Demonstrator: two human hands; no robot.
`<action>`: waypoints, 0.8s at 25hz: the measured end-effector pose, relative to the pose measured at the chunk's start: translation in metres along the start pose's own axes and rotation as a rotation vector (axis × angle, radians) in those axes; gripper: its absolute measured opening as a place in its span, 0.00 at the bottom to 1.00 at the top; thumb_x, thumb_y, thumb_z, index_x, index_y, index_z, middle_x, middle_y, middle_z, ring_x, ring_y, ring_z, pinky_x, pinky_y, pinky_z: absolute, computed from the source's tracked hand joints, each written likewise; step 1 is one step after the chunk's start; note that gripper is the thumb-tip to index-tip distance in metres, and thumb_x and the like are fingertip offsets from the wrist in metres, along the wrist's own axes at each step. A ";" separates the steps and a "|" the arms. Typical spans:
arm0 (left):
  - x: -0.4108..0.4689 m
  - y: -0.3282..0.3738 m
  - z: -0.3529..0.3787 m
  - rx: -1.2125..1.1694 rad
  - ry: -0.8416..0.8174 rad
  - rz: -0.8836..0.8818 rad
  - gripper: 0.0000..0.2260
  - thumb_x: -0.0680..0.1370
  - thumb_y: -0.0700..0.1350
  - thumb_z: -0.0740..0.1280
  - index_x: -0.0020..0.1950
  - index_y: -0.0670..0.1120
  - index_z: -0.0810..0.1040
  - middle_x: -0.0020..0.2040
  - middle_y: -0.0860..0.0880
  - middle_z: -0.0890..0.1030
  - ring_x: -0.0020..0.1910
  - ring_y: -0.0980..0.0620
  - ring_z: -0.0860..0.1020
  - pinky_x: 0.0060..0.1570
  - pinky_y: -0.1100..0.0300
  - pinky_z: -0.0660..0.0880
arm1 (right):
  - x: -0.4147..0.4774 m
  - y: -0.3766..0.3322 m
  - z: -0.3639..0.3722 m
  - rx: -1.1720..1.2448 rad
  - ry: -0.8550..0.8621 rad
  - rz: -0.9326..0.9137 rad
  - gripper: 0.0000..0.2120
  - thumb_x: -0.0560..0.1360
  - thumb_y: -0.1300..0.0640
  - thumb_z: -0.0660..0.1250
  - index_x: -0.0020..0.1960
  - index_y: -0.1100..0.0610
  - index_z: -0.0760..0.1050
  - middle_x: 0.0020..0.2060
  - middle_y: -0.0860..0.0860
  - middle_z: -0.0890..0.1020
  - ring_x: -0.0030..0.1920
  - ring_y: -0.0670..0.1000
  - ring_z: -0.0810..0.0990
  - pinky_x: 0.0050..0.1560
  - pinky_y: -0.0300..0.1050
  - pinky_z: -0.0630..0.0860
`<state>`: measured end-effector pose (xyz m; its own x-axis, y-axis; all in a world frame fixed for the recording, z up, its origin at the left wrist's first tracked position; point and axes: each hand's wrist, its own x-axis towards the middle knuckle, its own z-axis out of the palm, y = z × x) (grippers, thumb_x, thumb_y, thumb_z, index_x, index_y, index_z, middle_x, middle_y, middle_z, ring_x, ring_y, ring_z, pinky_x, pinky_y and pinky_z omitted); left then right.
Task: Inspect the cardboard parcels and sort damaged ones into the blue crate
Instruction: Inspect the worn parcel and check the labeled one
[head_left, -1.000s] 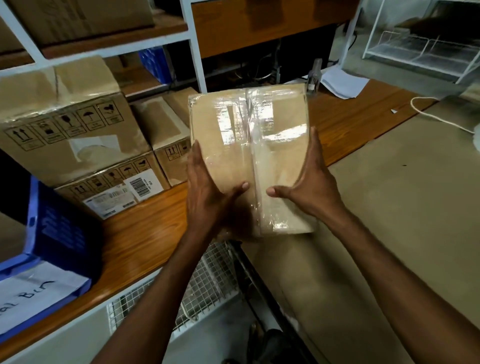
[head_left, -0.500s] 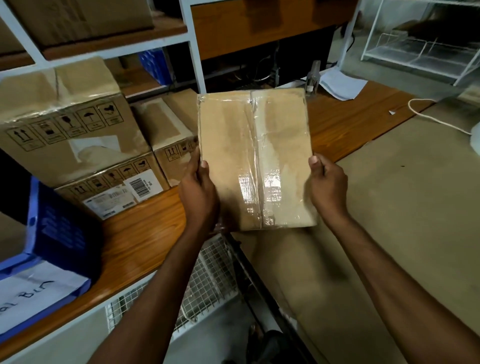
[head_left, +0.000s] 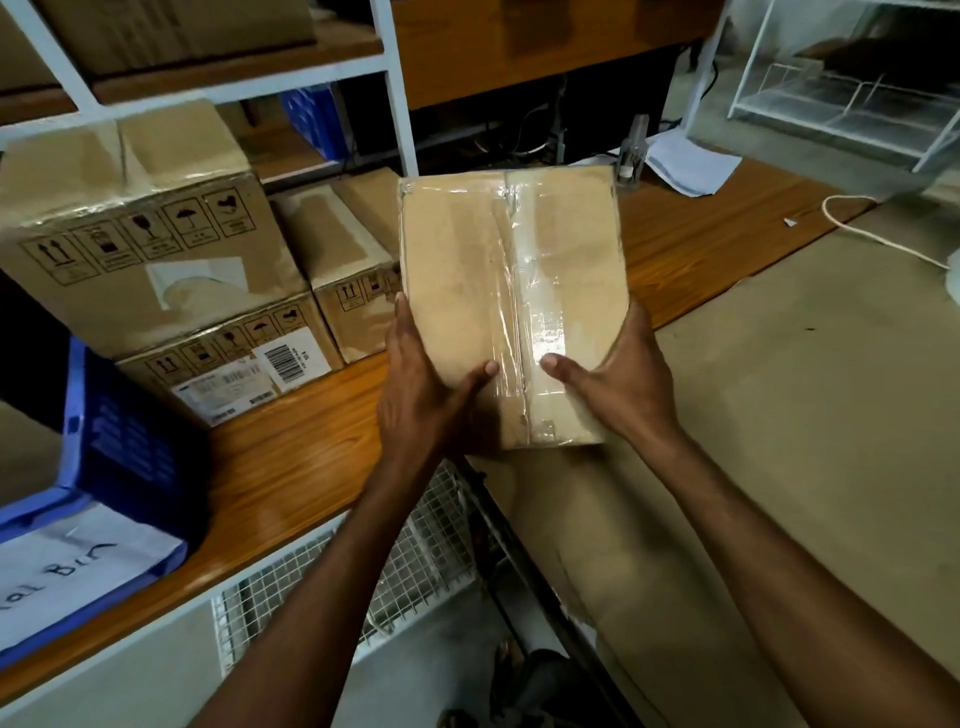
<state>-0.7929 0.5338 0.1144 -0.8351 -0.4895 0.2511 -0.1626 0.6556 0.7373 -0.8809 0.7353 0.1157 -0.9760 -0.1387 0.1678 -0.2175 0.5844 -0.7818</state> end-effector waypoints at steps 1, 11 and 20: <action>-0.003 -0.002 0.000 -0.002 -0.005 0.014 0.59 0.69 0.62 0.79 0.85 0.45 0.42 0.85 0.44 0.51 0.81 0.43 0.56 0.63 0.56 0.64 | -0.001 0.003 -0.001 -0.011 -0.044 -0.006 0.63 0.61 0.35 0.82 0.82 0.50 0.48 0.79 0.52 0.64 0.73 0.56 0.70 0.67 0.50 0.73; -0.013 -0.034 -0.037 -0.333 -0.391 0.135 0.68 0.67 0.45 0.85 0.80 0.66 0.30 0.84 0.58 0.47 0.81 0.52 0.60 0.57 0.53 0.83 | -0.008 0.019 -0.028 0.123 -0.344 -0.094 0.75 0.59 0.53 0.88 0.82 0.41 0.32 0.77 0.34 0.54 0.73 0.36 0.60 0.70 0.36 0.61; -0.029 -0.049 -0.050 -0.438 -0.617 0.102 0.63 0.71 0.36 0.80 0.79 0.71 0.35 0.80 0.71 0.48 0.72 0.74 0.61 0.64 0.64 0.76 | -0.011 0.051 -0.057 0.145 -0.642 -0.062 0.65 0.63 0.61 0.85 0.83 0.41 0.44 0.69 0.27 0.66 0.65 0.24 0.68 0.62 0.25 0.71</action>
<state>-0.7345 0.4866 0.1022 -0.9980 0.0553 0.0301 0.0467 0.3295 0.9430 -0.8822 0.8121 0.1076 -0.7518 -0.6440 -0.1412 -0.2258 0.4527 -0.8626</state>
